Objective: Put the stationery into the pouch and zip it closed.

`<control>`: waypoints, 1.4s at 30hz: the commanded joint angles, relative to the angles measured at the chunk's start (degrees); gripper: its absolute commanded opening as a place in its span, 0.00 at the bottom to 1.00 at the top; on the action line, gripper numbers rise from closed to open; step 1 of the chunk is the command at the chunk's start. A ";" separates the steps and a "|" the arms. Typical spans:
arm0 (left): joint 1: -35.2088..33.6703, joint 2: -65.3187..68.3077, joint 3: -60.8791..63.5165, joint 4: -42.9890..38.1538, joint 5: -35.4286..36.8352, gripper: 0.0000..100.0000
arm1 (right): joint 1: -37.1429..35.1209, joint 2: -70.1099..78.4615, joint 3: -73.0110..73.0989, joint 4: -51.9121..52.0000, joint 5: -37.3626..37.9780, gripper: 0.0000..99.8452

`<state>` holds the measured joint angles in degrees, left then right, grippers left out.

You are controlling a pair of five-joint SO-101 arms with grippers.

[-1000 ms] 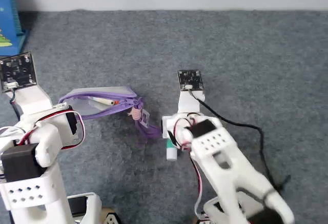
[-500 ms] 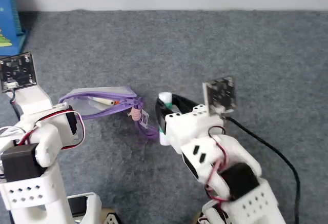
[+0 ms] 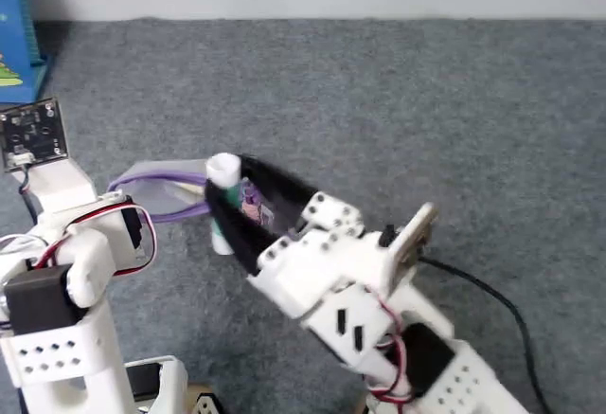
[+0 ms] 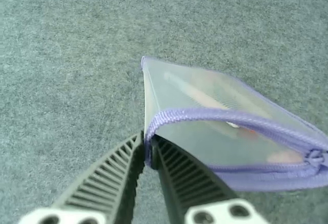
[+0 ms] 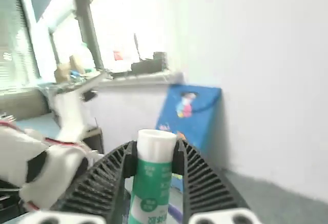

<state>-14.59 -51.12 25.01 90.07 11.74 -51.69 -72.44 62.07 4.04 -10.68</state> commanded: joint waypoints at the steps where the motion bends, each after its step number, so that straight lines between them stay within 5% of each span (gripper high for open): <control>1: -0.09 0.70 -0.04 -1.41 0.18 0.01 | -2.77 2.51 6.07 -15.96 4.84 0.01; 20: -0.09 0.70 -0.13 -1.23 0.18 0.01 | 0.57 36.09 1.14 -50.24 6.59 0.01; 42: 7.38 0.70 -7.43 0.53 0.62 0.01 | 2.95 41.54 -0.62 -57.45 6.59 0.01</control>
<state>-7.74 -50.59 21.49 90.51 11.74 -49.58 -30.86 65.05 -52.13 -4.70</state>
